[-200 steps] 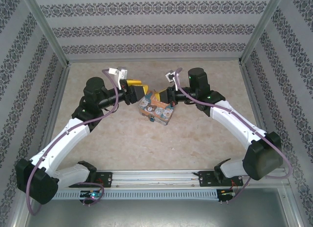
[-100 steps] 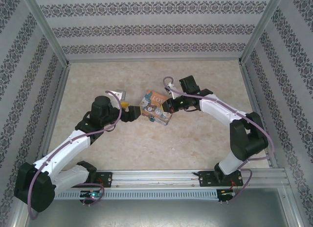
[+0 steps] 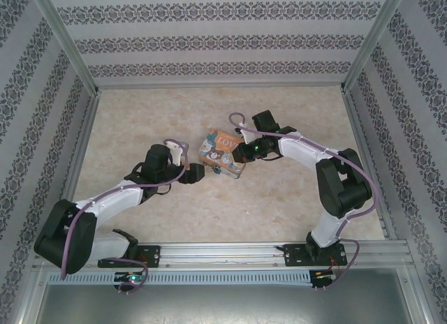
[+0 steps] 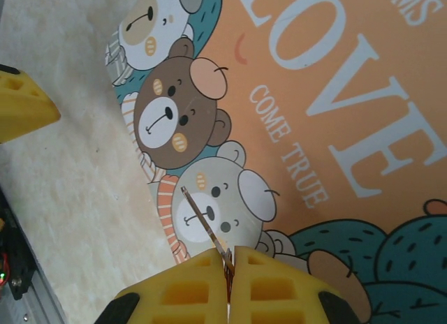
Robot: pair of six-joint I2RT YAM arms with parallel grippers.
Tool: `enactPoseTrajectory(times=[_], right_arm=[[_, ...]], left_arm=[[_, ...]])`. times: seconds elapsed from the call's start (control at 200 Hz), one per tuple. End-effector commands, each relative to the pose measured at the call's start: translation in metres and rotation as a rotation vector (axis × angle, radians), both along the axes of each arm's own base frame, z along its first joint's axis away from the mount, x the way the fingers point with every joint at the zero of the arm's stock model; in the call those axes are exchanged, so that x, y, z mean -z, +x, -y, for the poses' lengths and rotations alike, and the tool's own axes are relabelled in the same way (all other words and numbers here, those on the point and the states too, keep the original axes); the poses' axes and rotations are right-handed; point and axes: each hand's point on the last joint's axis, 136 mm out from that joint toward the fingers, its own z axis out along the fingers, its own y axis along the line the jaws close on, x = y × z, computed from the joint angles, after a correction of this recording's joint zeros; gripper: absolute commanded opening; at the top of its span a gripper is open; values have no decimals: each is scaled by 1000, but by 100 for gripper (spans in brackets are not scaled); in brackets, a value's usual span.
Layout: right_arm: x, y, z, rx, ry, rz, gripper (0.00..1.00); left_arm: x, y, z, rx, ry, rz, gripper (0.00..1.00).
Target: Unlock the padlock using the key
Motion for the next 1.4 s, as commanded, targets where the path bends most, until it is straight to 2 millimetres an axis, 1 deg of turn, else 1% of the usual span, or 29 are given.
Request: enactPoseTrajectory(times=[0.0,0.235,0.42,0.869,1.089,1.244,1.399], right_arm=[[16,-1,6,14,-33,-30,0],[36,-12,-1,-4,-37,-70,0],[48,-13,-6,-1,-21,-90,0],[53,-11,-10,-1,-17,-94,0],[55,-13,-8,-3,-26,-96,0],[55,-12,-9,-5,-26,-97,0],[55,-11,-9,-4,-28,-94,0]], left_arm=[[-5,11,6,8,-30,43,82],[12,19,8,-10,-35,22,79],[25,23,14,-11,-59,-9,75],[57,36,21,1,-39,-65,67],[60,42,29,12,-58,-56,66],[60,43,36,31,-41,-56,66],[59,42,43,43,-34,-60,64]])
